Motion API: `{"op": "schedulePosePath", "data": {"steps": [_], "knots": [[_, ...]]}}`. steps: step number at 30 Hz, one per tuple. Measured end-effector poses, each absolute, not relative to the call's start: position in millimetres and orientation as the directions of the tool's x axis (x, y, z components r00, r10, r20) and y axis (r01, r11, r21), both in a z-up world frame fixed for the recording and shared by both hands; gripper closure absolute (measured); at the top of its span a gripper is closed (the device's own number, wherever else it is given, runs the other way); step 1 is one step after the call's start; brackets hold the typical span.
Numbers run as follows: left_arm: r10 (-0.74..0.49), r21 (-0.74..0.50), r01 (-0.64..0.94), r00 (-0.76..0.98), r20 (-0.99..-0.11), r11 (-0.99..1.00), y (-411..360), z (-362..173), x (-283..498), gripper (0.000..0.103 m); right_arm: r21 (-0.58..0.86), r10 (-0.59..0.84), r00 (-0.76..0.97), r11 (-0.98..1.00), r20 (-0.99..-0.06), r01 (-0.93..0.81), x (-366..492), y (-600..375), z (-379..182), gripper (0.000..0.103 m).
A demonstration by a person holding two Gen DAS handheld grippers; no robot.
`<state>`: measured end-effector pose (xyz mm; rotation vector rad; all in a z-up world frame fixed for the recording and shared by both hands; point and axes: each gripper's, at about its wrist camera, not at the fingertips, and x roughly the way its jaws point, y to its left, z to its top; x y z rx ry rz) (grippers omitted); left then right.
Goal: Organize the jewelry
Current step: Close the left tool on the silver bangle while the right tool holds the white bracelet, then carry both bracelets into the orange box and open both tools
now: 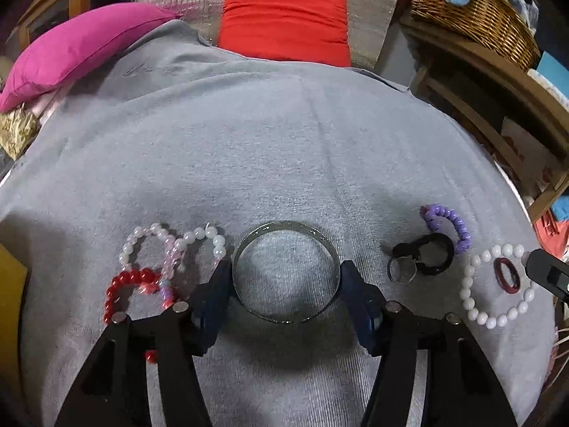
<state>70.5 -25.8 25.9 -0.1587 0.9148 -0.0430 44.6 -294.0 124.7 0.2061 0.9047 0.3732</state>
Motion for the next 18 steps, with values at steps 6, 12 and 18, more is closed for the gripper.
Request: {"op": "schedulePosePath", "data": {"steps": [6,12,18], "knots": [[-0.149,-0.198,-0.008,0.631,-0.761,0.98,-16.6,61.6,35.2,0.041,0.341,0.438,0.577,0.899,-0.689,-0.275,34.9,-279.1,140.0,0.092],[-0.085,-0.166,-0.041,0.725,-0.684,0.985,25.0,119.1,-38.4,0.04,0.354,0.513,0.58,0.858,-0.632,-0.373,17.6,-239.9,161.9,0.092],[0.04,-0.179,-0.203,0.761,-0.647,0.963,117.0,154.0,-97.5,0.04,0.362,0.612,0.497,0.78,-0.616,-0.511,-7.9,-159.5,180.9,0.092]]}}
